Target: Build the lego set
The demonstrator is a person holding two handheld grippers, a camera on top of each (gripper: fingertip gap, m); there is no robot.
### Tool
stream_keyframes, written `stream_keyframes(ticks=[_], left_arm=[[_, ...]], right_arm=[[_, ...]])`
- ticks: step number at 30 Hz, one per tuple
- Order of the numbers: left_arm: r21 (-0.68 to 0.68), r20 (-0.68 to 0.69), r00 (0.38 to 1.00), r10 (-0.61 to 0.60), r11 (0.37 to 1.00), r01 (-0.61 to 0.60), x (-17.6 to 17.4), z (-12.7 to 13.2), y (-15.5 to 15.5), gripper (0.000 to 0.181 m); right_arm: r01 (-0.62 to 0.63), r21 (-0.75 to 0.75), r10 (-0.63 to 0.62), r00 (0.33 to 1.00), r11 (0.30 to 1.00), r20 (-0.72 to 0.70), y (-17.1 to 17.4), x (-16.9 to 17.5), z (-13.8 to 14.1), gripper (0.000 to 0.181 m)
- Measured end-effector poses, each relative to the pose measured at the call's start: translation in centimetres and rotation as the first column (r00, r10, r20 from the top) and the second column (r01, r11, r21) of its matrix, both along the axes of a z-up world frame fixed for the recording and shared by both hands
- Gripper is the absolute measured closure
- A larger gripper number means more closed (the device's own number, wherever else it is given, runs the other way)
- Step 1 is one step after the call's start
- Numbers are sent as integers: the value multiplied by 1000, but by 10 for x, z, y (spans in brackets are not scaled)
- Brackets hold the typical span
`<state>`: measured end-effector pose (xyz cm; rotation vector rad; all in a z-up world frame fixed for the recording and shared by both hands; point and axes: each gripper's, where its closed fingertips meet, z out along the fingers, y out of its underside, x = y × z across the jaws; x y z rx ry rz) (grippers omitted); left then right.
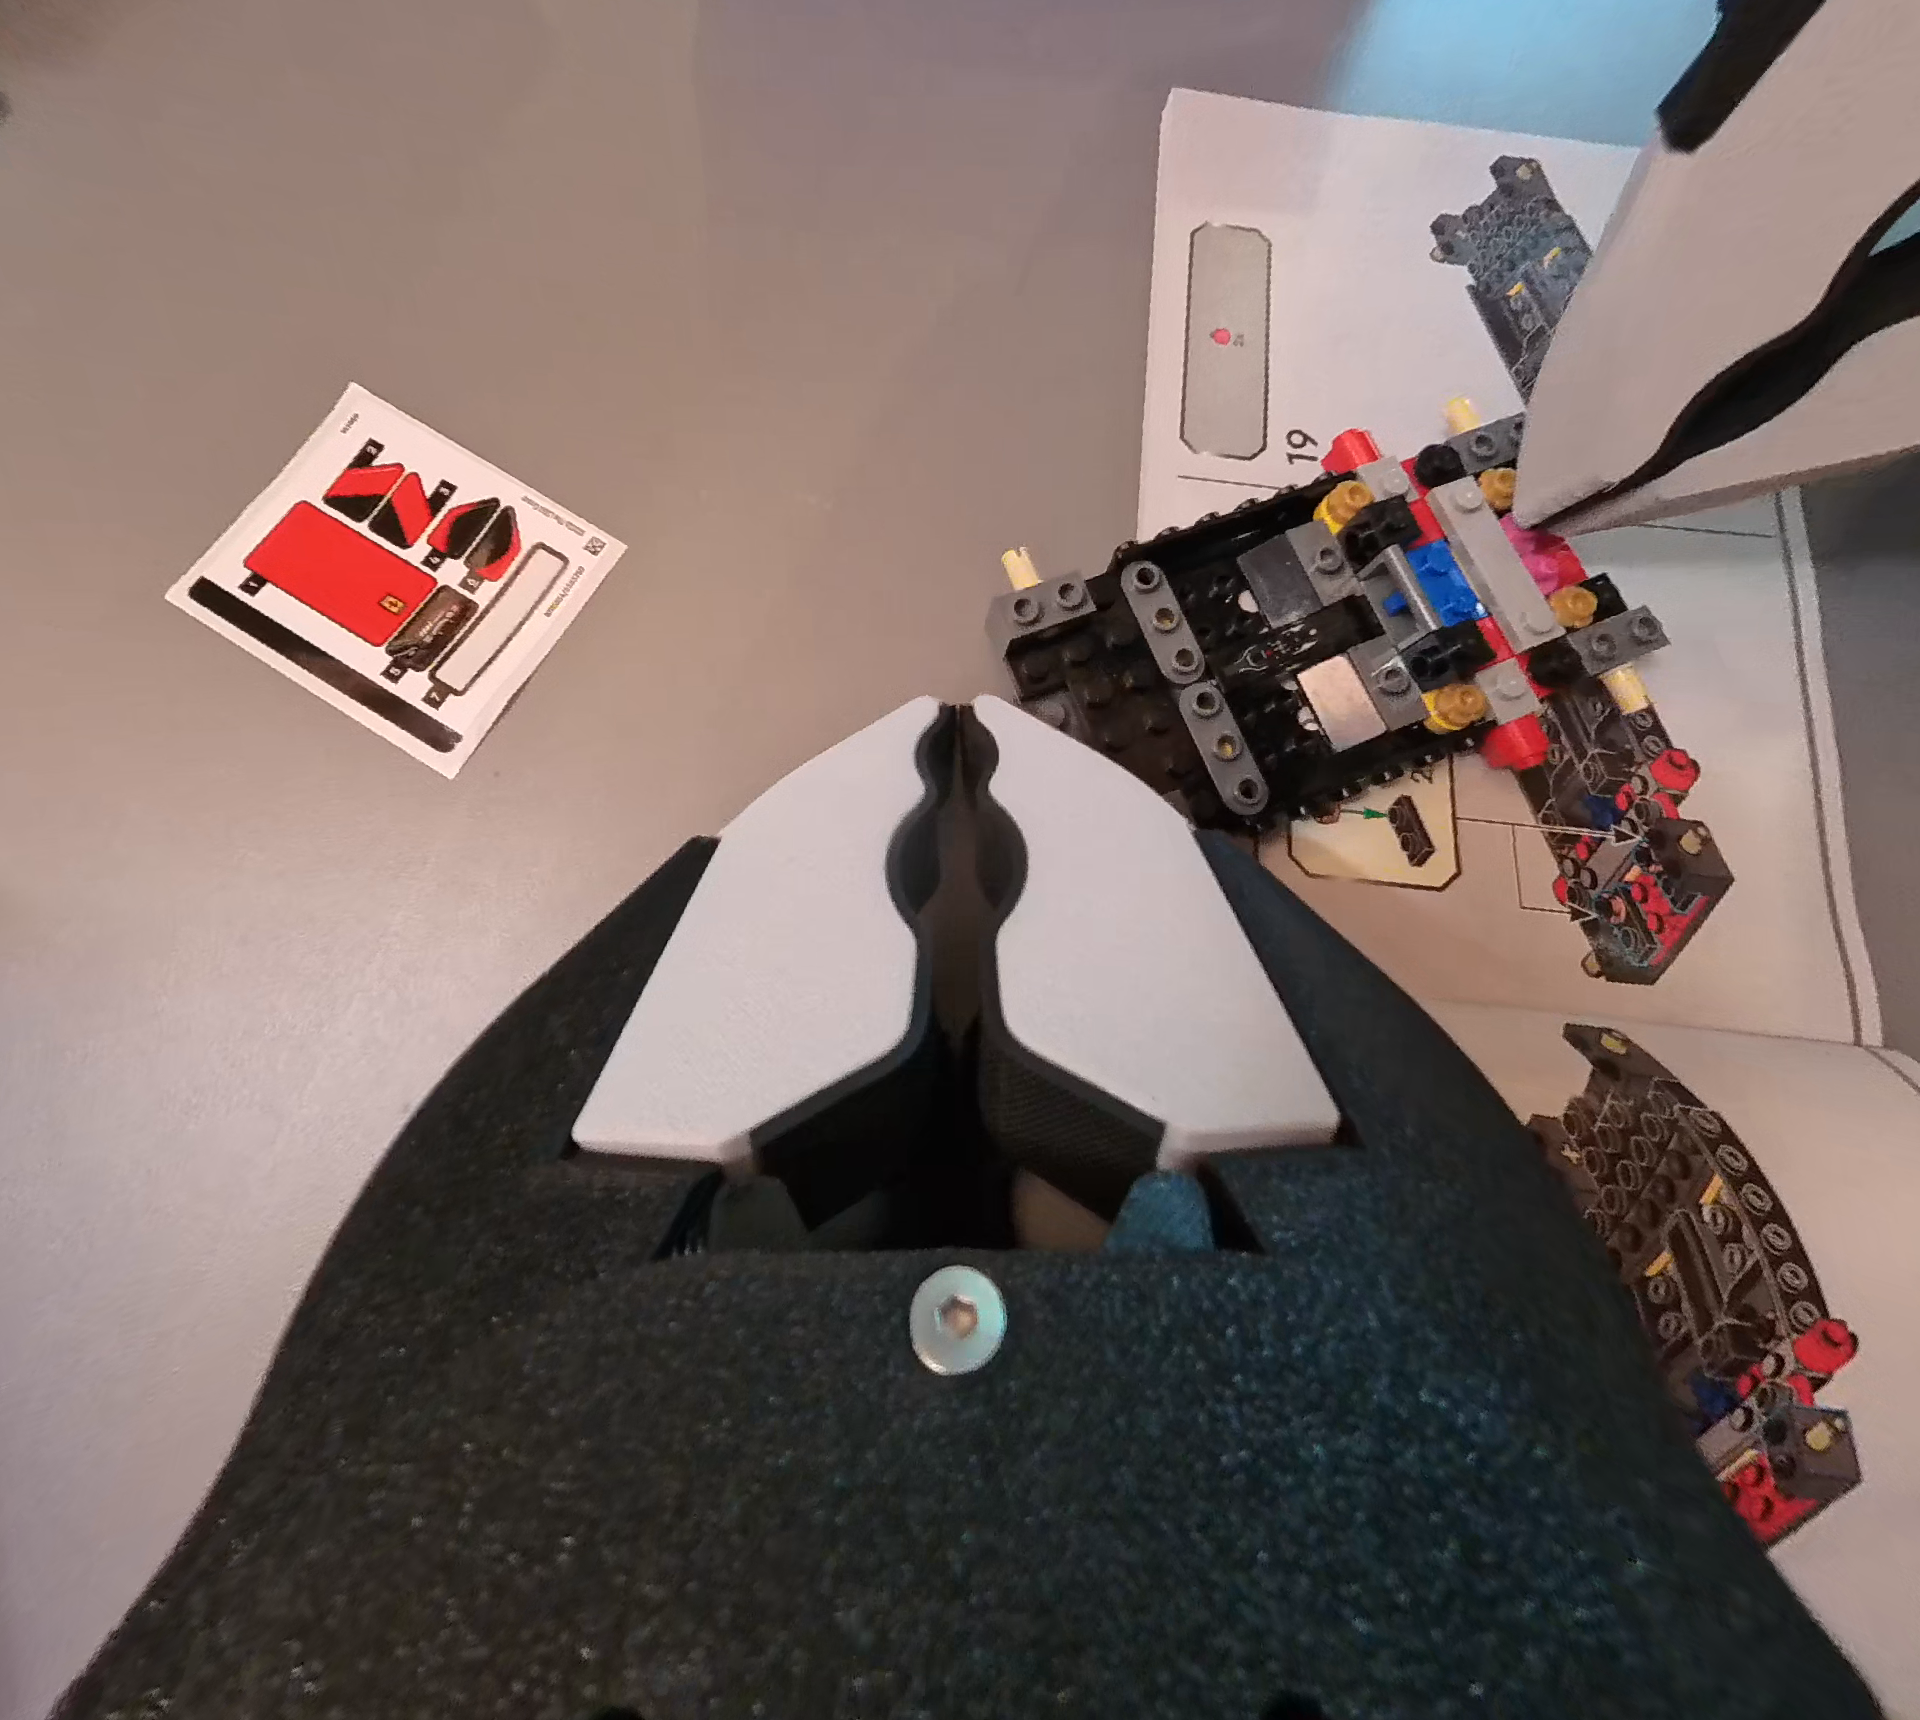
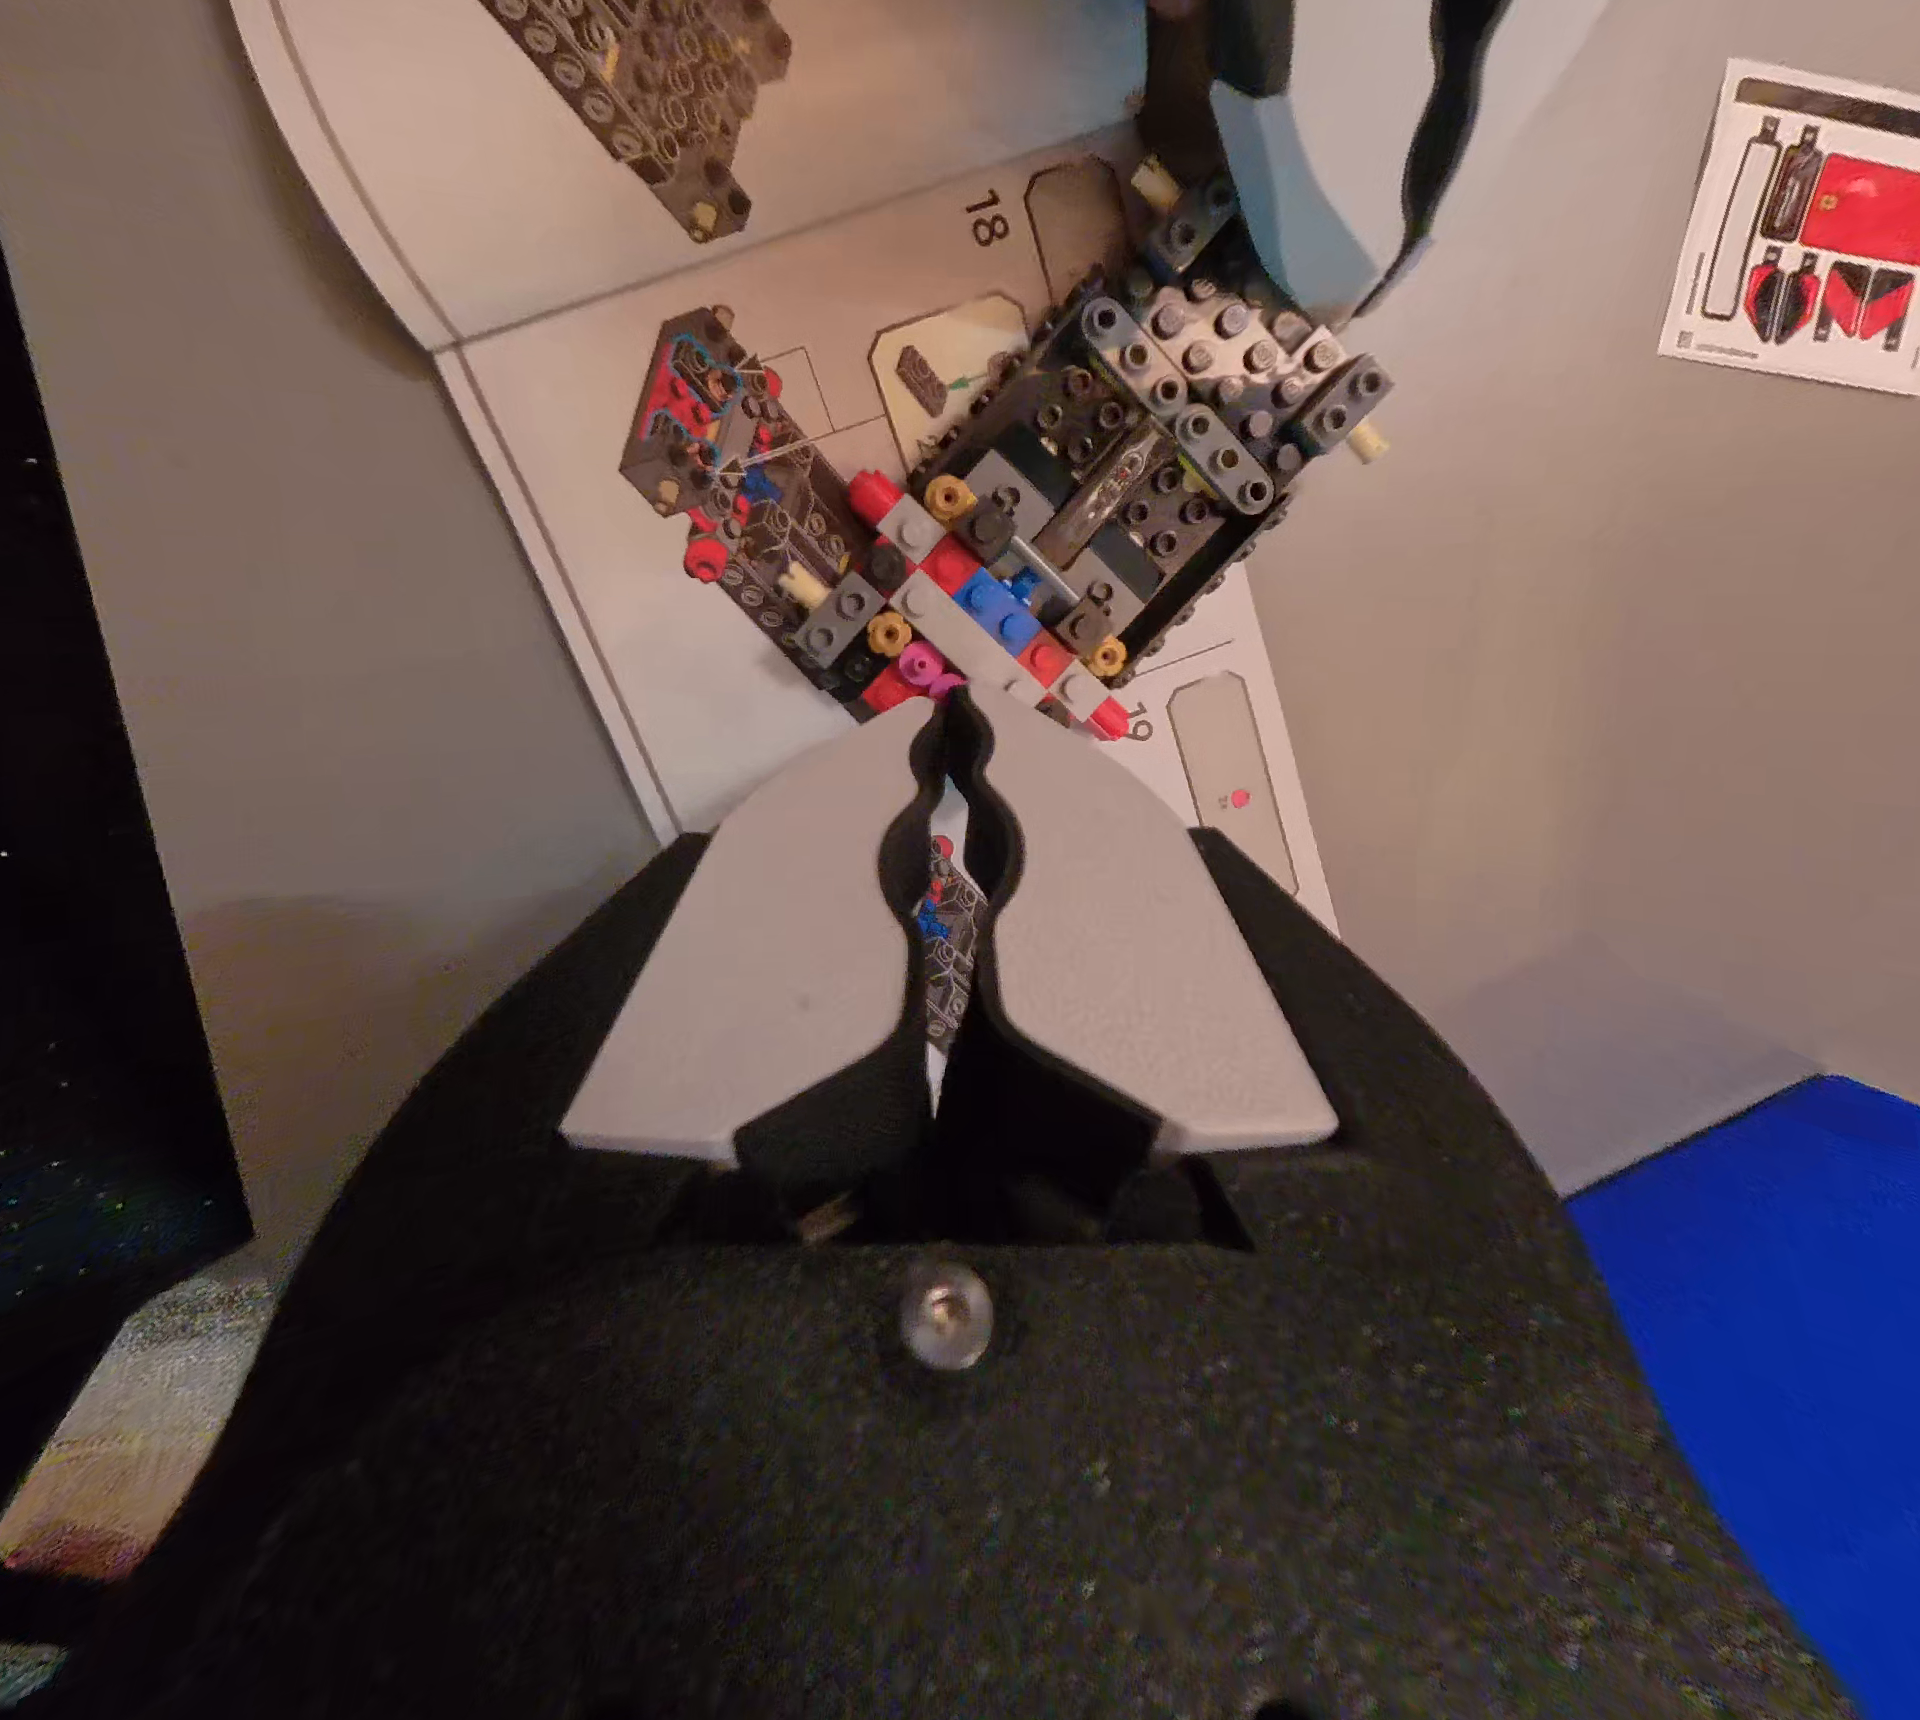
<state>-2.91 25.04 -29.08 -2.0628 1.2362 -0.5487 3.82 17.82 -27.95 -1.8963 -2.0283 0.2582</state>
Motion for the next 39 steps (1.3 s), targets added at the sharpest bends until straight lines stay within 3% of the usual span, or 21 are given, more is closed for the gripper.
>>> stream_keyframes(ticks=[17, 23, 25, 28, 32, 39], left_arm=[[10, 1, 1000, 10, 1000, -10, 1, 1, 1, 181], [-9, -5, 1000, 18, 1000, -18, 0, 0, 1, 181], [-2, -9, 999, 33, 999, -33, -3, 0, 3, 181], [-8, -4, 999, 39, 999, -39, -4, 0, 4, 181], [-6, -3, 999, 35, 999, -35, -4, 0, 4, 181], [-3, -5, 1000, 31, 1000, -31, -3, 0, 3, 181]], right_arm=[[-112, 102, 86, 970, 988, 228, 0, 1, -2, 181], [-36, -14, 37, 997, 999, 61, 0, 0, 0, 180], [2, -78, -3, 1000, 997, -23, -3, -2, 4, 159], [13, -89, -22, 994, 996, -110, -4, -3, 10, 160], [13, -56, -19, 995, 998, -99, -3, 1, 8, 179], [13, -35, -16, 996, 999, -88, 2, -3, 5, 174]])
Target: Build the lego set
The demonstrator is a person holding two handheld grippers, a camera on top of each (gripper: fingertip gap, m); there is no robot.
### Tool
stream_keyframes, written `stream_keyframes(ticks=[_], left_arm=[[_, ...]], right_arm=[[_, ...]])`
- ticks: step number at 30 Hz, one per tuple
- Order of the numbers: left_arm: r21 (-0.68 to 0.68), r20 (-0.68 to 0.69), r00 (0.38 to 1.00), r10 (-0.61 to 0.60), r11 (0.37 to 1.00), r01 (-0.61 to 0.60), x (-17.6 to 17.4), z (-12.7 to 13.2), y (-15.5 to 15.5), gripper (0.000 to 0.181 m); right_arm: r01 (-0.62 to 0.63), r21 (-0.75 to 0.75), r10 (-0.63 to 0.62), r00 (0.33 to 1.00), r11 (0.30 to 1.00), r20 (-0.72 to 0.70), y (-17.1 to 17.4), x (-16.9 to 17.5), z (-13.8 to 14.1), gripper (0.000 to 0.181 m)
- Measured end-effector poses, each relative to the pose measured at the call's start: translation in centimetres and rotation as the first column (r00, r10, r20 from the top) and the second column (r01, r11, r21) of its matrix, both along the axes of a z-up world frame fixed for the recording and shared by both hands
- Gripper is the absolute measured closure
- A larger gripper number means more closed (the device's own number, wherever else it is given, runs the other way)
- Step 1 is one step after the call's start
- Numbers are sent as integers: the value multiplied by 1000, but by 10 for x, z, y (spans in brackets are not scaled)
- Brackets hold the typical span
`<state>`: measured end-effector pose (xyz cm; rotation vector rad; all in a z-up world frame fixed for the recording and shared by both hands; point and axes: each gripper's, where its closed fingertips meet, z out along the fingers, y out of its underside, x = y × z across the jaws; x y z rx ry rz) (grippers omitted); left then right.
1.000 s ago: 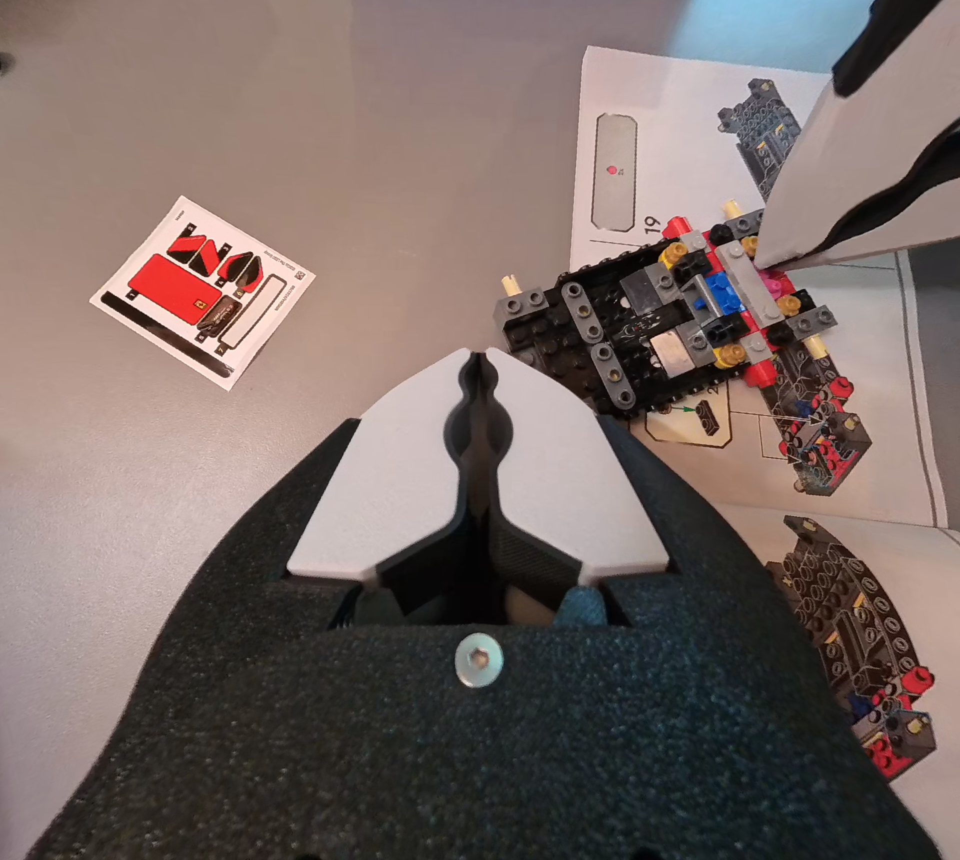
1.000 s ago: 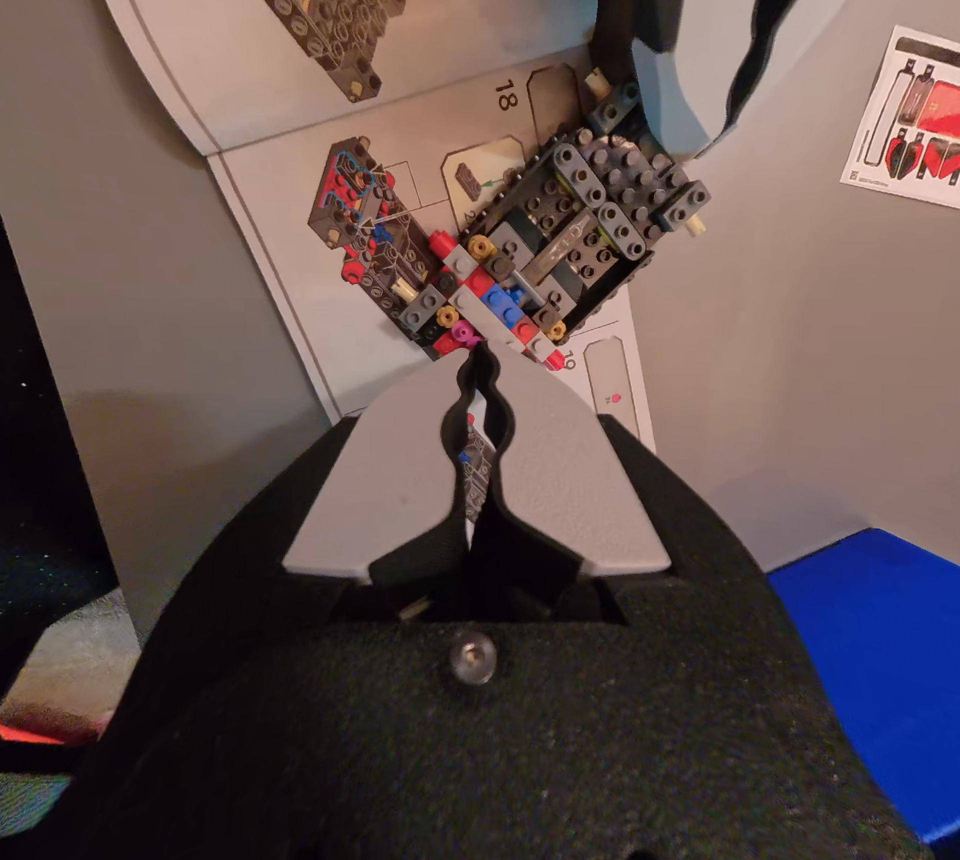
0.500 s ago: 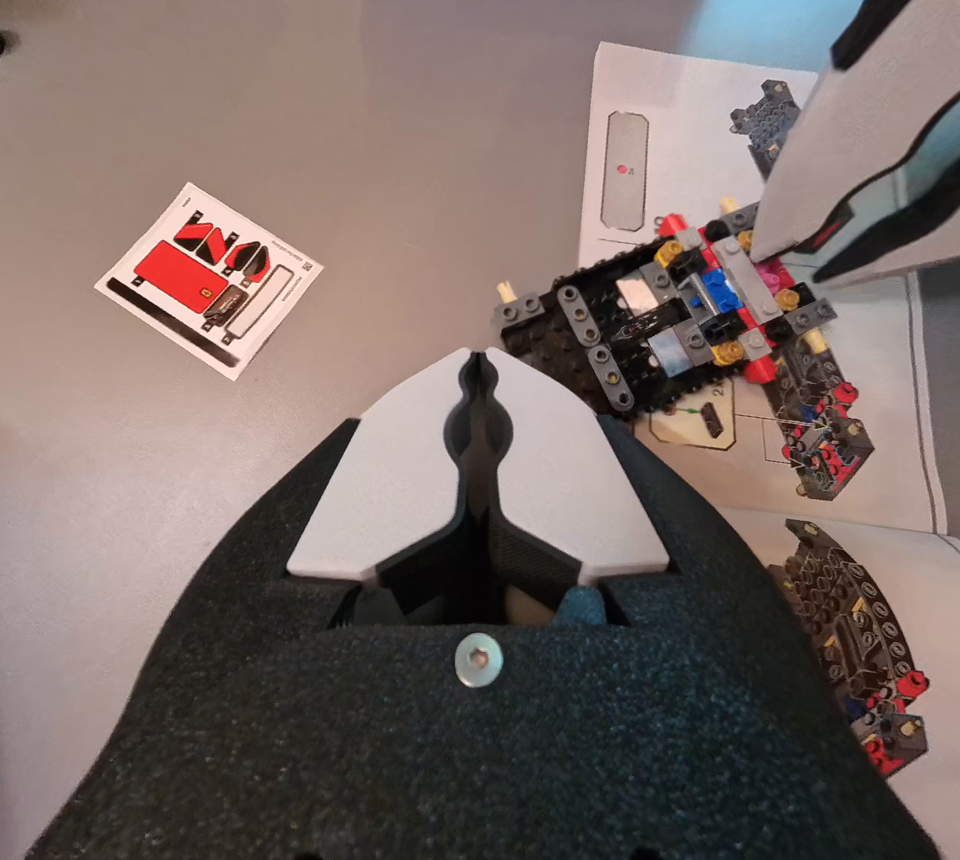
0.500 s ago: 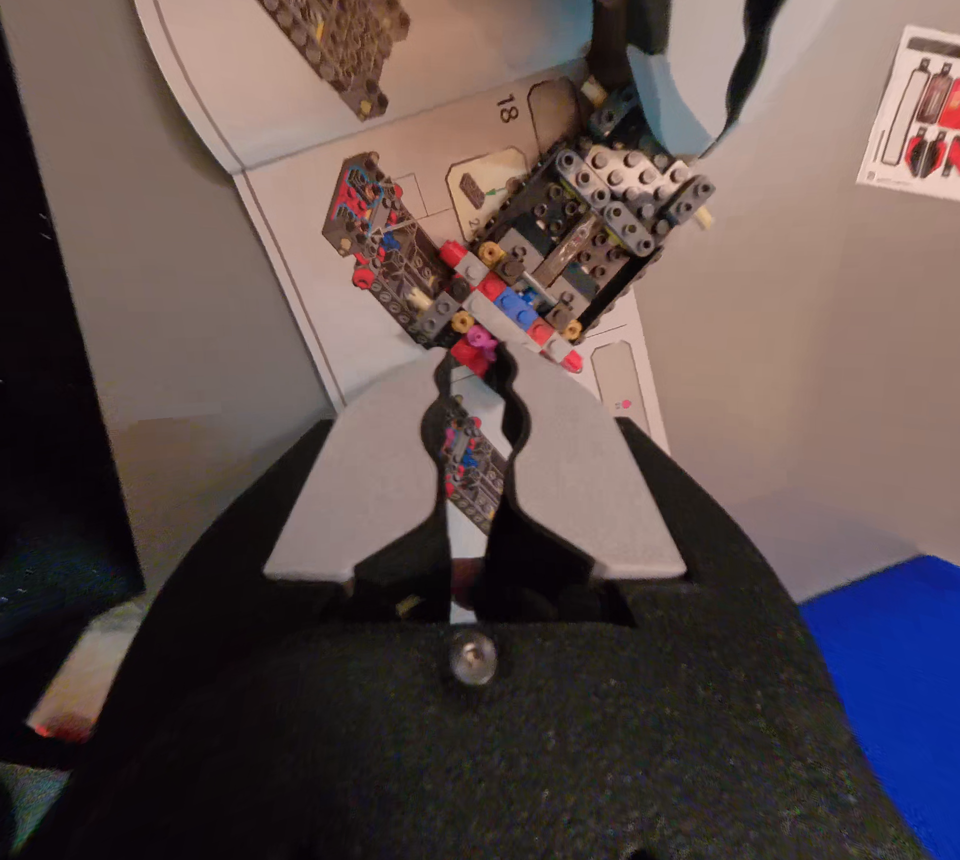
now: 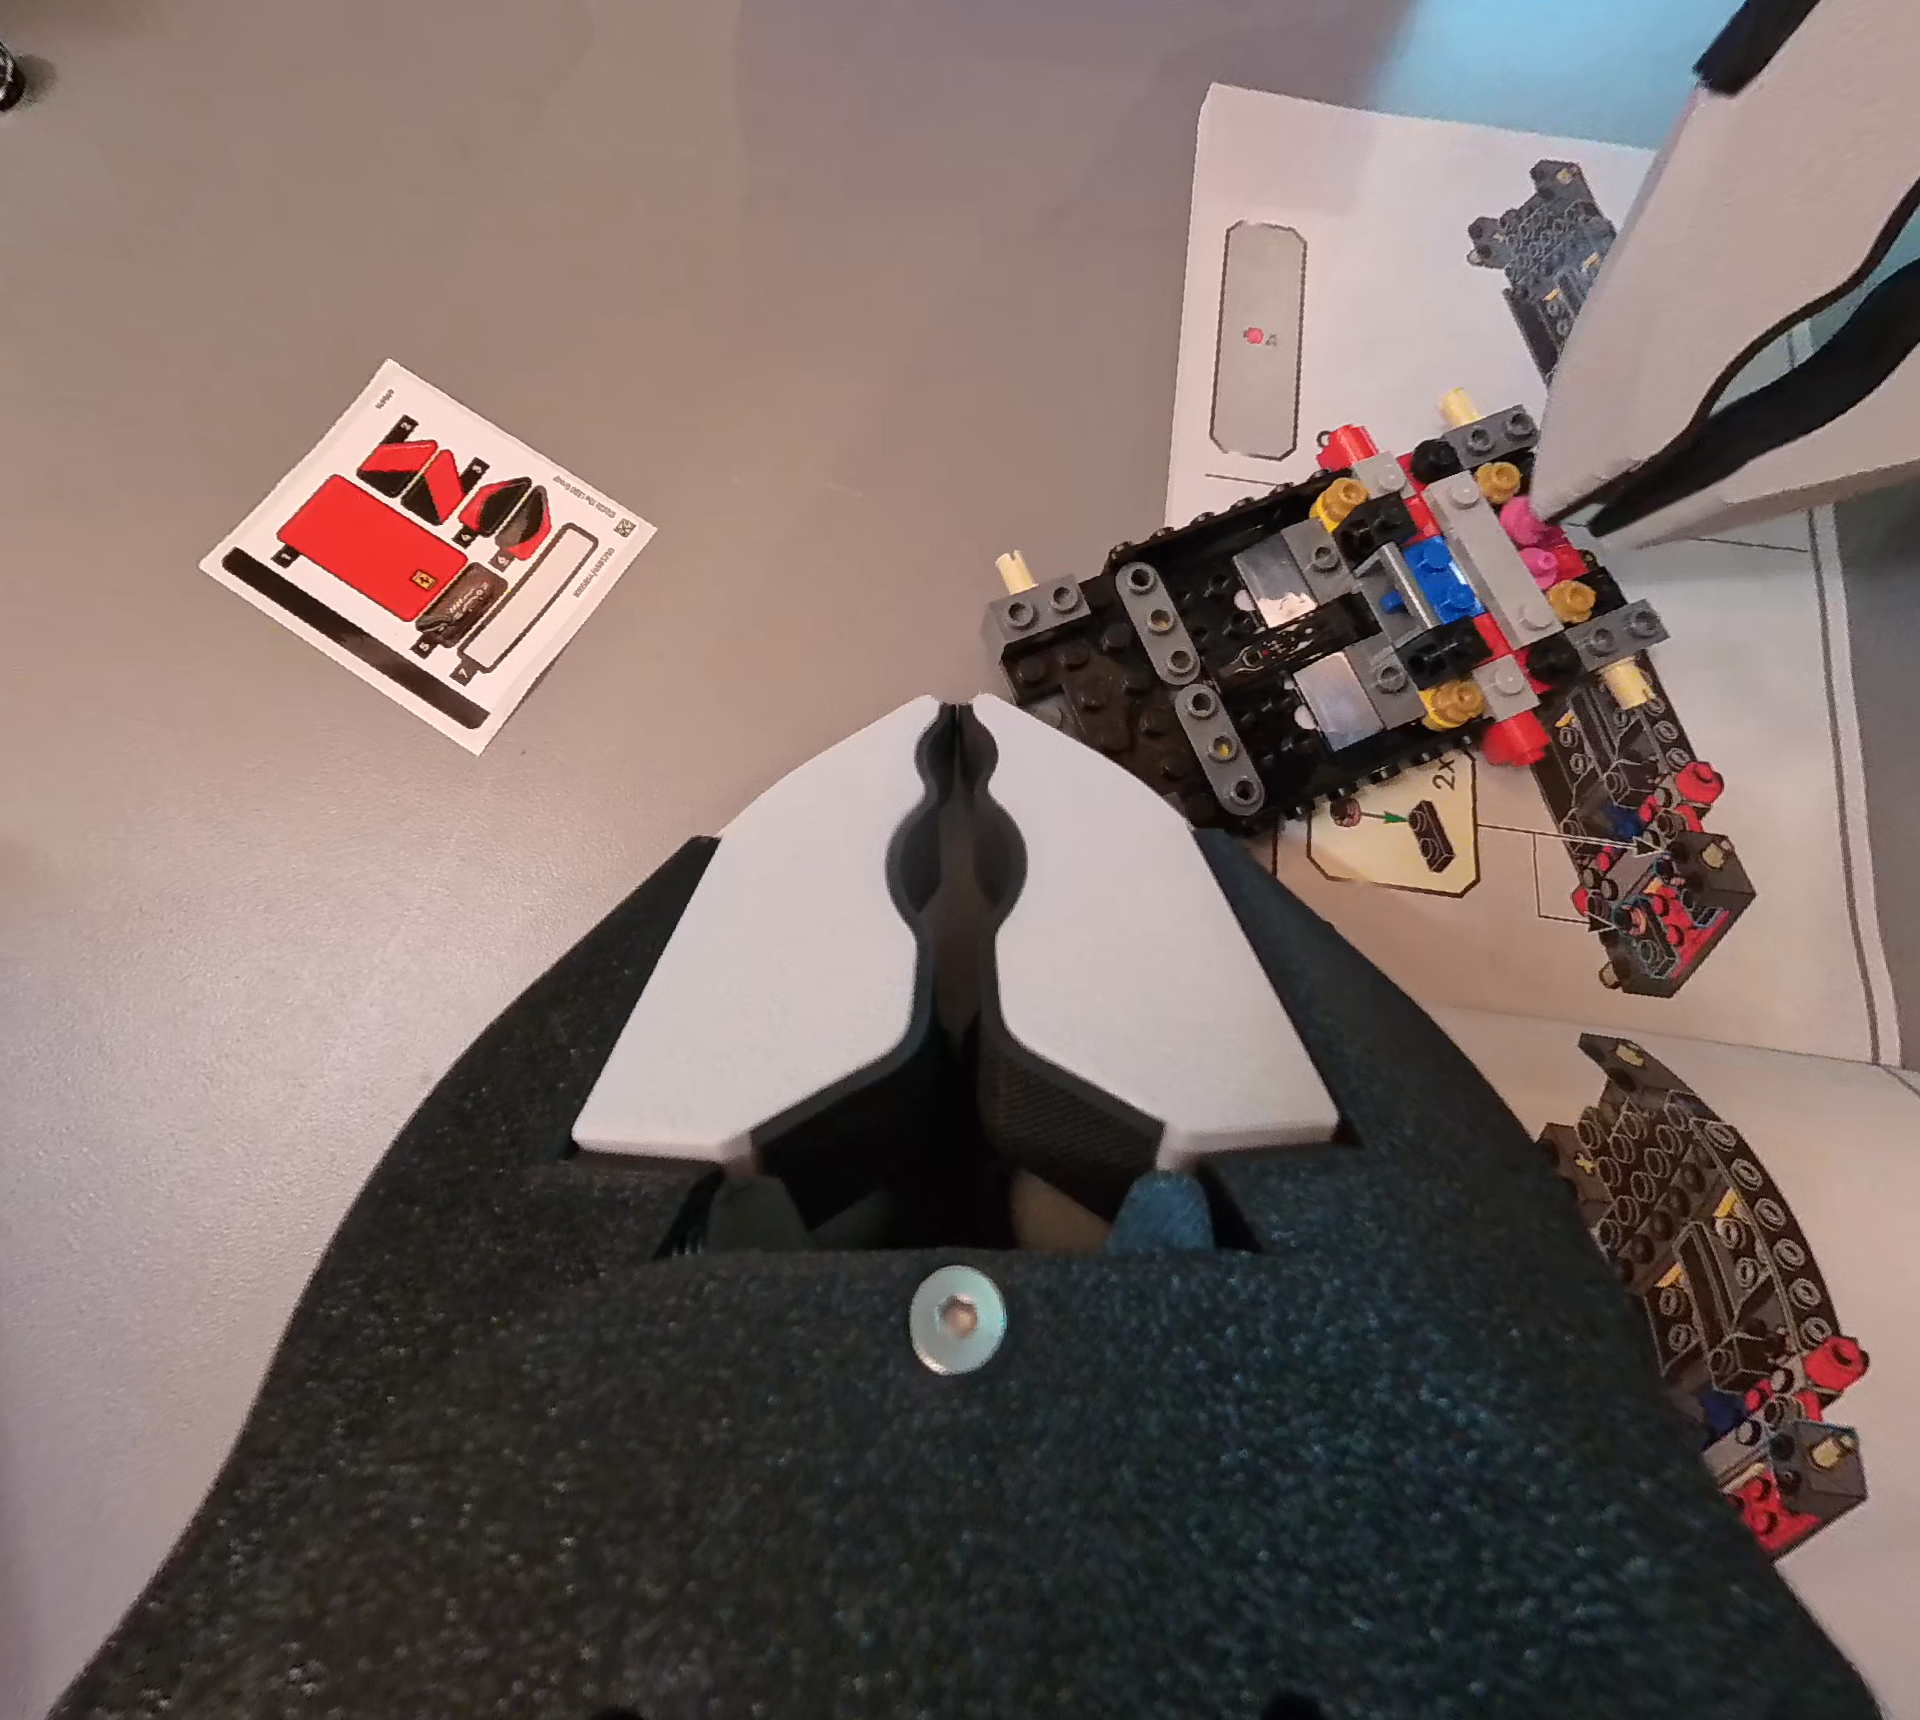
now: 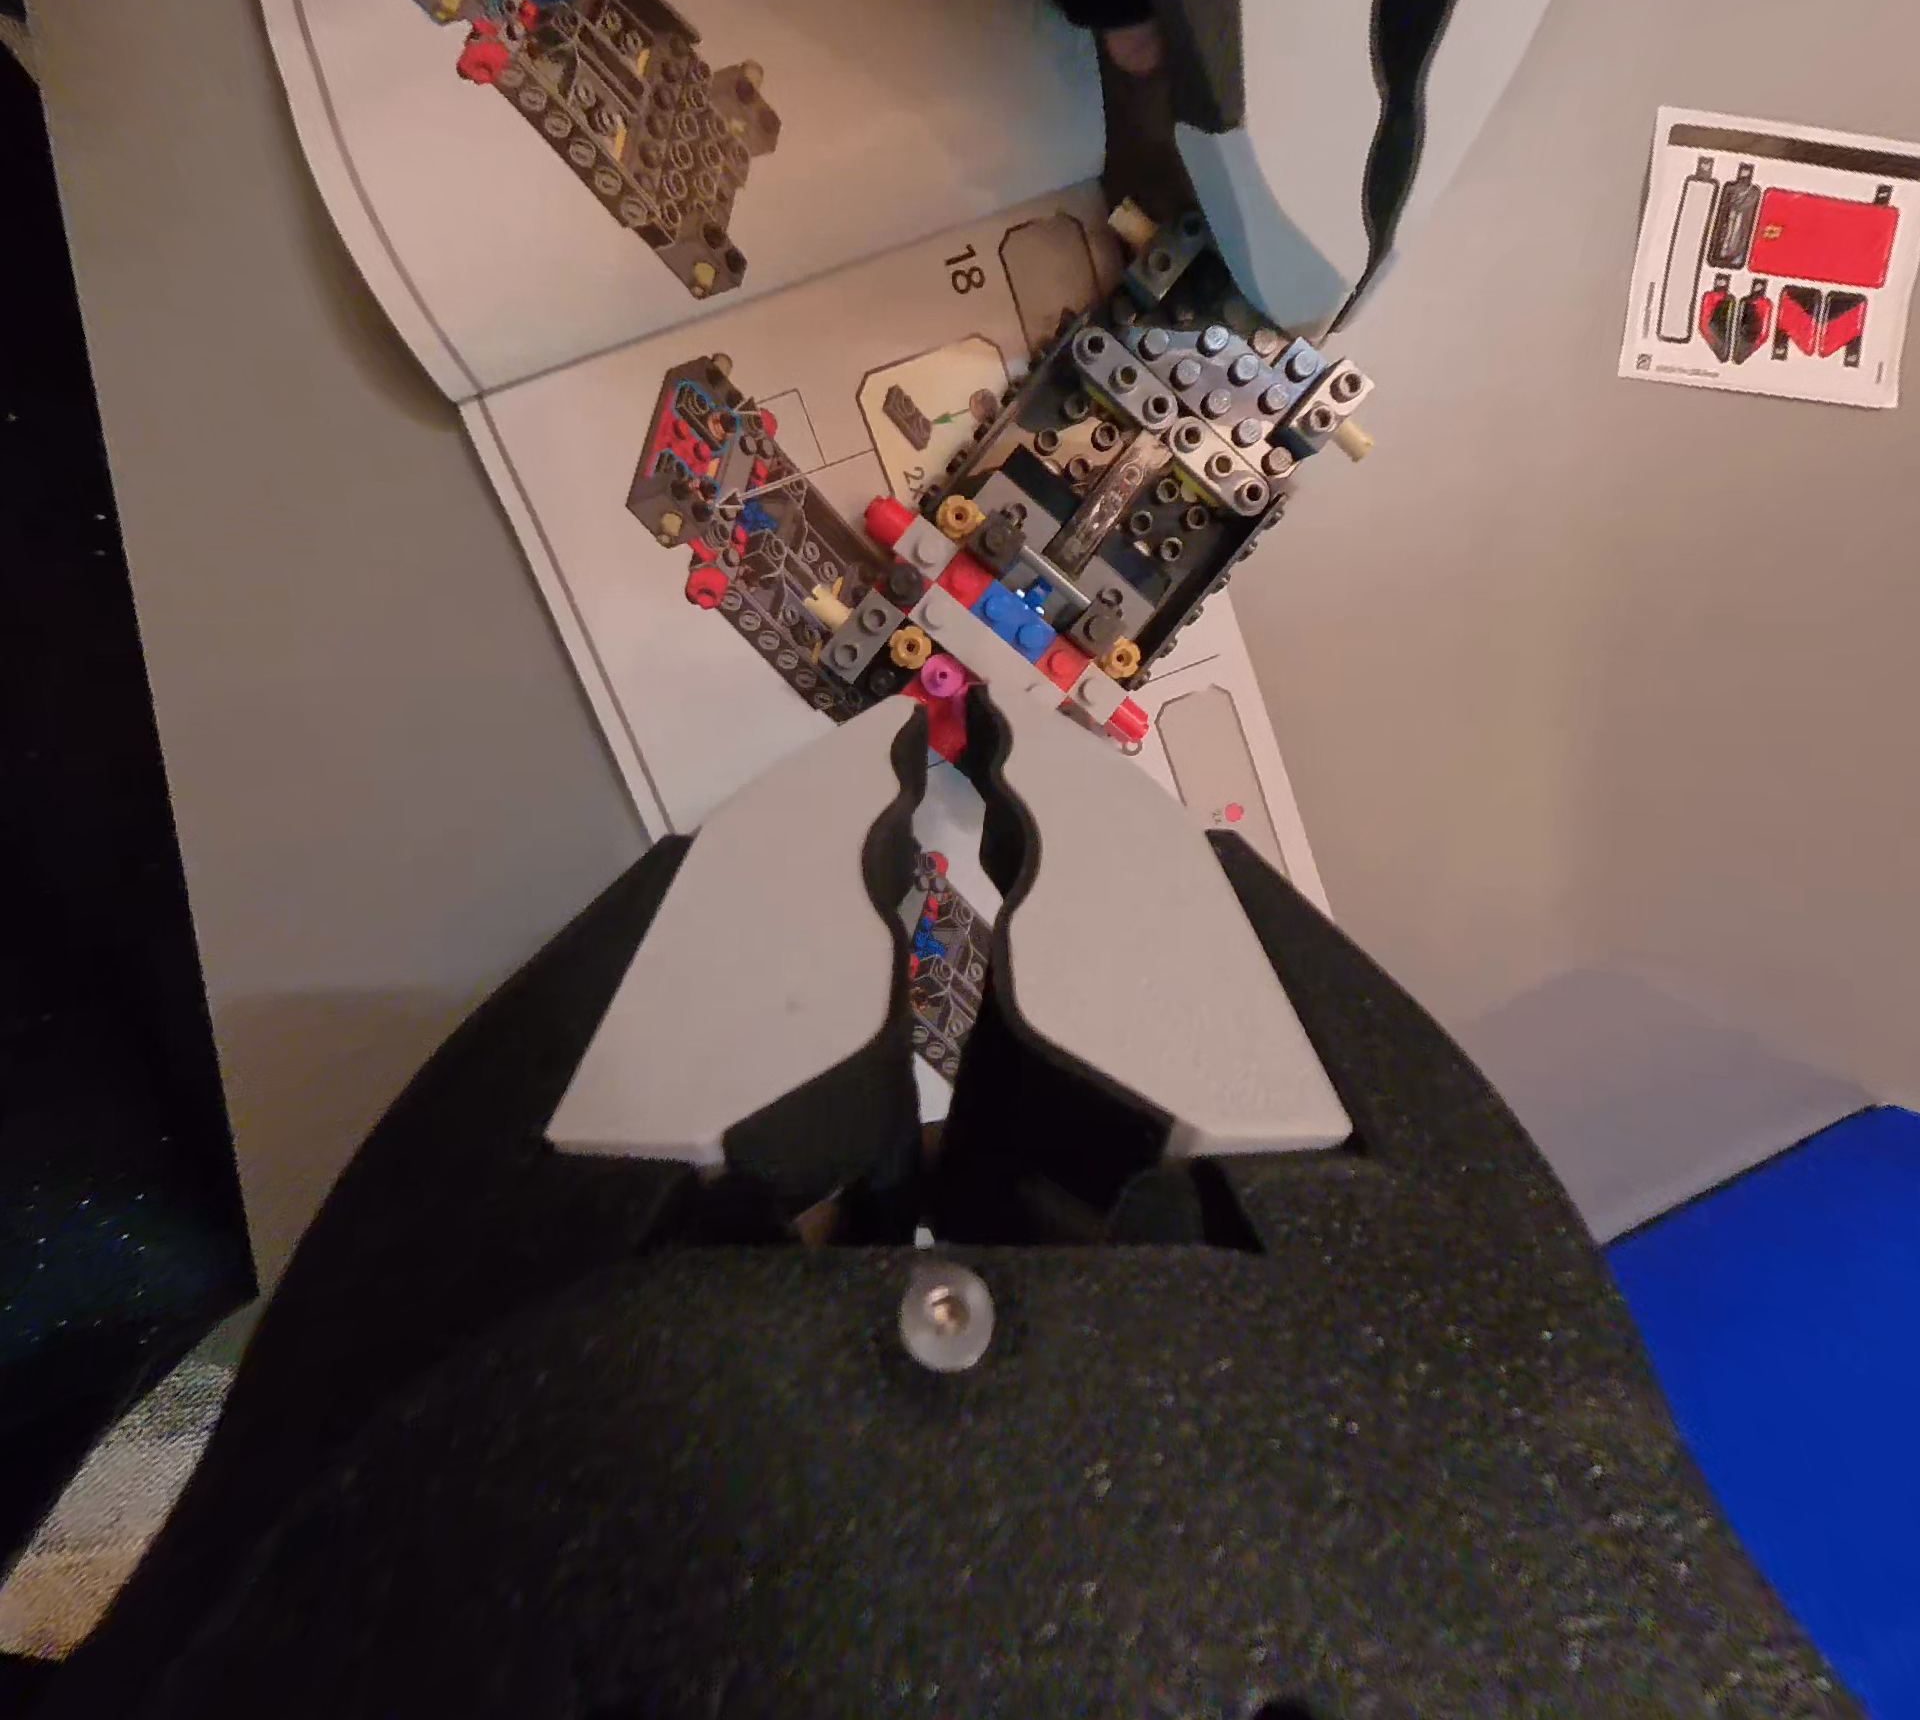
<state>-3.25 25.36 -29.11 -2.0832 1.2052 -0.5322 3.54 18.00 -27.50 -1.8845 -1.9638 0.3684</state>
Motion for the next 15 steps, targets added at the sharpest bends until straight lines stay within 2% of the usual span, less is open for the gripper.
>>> stream_keyframes(ticks=[11, 15], left_arm=[[-1, -1, 1000, -11, 1000, 11, 1, 0, -2, 181], [-4, 2, 1000, -11, 1000, 11, 1, 0, -2, 181]], right_arm=[[2, 7, -2, 1000, 1000, -10, 0, -1, -4, 172], [7, 4, -6, 998, 1000, -65, 0, -1, 0, 167]])
